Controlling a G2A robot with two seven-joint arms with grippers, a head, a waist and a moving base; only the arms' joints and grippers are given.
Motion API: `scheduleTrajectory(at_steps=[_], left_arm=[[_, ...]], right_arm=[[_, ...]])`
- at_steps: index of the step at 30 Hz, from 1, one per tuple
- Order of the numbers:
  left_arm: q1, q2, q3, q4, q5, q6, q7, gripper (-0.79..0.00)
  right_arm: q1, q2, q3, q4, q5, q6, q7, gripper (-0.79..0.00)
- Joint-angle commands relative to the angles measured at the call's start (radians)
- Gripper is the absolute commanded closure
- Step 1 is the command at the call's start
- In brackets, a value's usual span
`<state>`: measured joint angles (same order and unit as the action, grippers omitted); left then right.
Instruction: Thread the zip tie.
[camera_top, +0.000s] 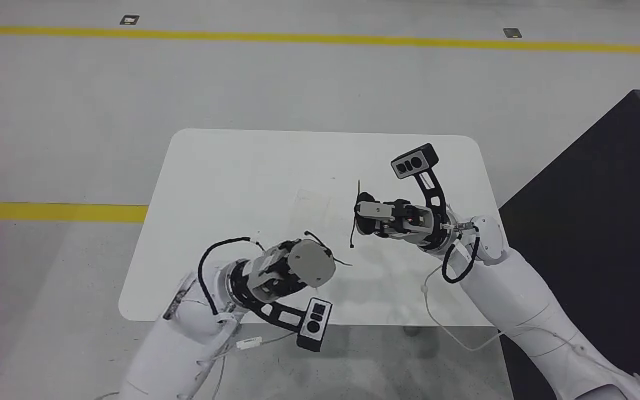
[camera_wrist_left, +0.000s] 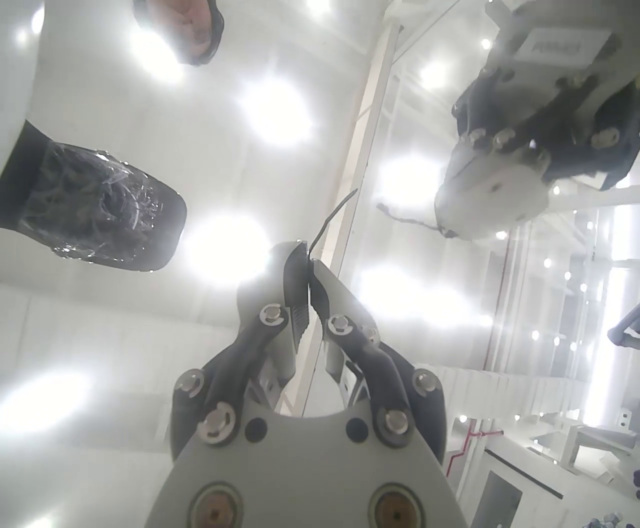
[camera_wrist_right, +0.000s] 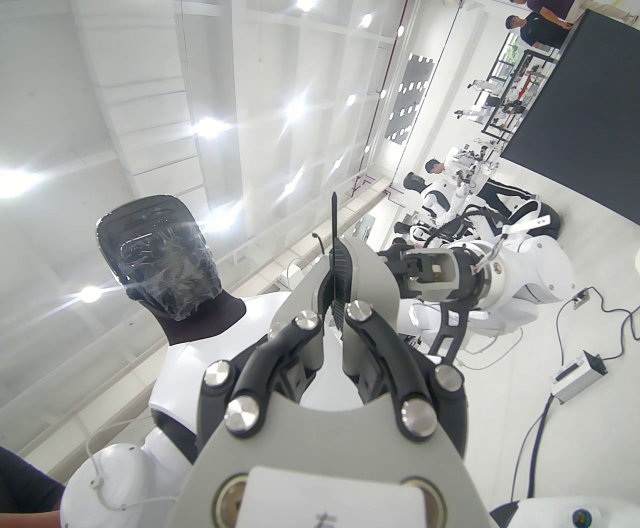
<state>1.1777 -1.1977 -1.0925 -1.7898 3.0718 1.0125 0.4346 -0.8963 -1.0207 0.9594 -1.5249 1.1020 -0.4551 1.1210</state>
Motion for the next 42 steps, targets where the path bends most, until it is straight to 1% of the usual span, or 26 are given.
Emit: scheduleTrajectory(at_steps=[1, 8, 12, 19, 24, 32, 37, 42], left_arm=[[0.000, -0.004, -0.005, -0.001, 0.000, 0.000, 0.009, 0.000], [-0.030, -0.030, -0.042, 0.006, 0.000, 0.000, -0.013, 0.000], [-0.040, -0.045, -0.042, 0.025, 0.000, 0.000, 0.032, 0.000], [-0.031, -0.068, -0.057, 0.027, 0.000, 0.000, 0.070, 0.000], [-0.039, -0.086, -0.078, 0.033, 0.000, 0.000, 0.080, 0.000], [-0.028, -0.113, -0.102, 0.047, 0.000, 0.000, 0.108, 0.000], [-0.014, -0.125, -0.113, 0.047, 0.000, 0.000, 0.132, 0.000], [-0.002, -0.137, -0.129, 0.039, 0.000, 0.000, 0.129, 0.000]], right_arm=[[0.000, 0.000, 0.000, 0.000, 0.000, 0.000, 0.000, 0.000], [0.000, 0.000, 0.000, 0.000, 0.000, 0.000, 0.000, 0.000], [0.000, 0.000, 0.000, 0.000, 0.000, 0.000, 0.000, 0.000], [0.000, 0.000, 0.000, 0.000, 0.000, 0.000, 0.000, 0.000], [0.000, 0.000, 0.000, 0.000, 0.000, 0.000, 0.000, 0.000], [0.000, 0.000, 0.000, 0.000, 0.000, 0.000, 0.000, 0.000], [0.000, 0.000, 0.000, 0.000, 0.000, 0.000, 0.000, 0.000], [0.000, 0.000, 0.000, 0.000, 0.000, 0.000, 0.000, 0.000]])
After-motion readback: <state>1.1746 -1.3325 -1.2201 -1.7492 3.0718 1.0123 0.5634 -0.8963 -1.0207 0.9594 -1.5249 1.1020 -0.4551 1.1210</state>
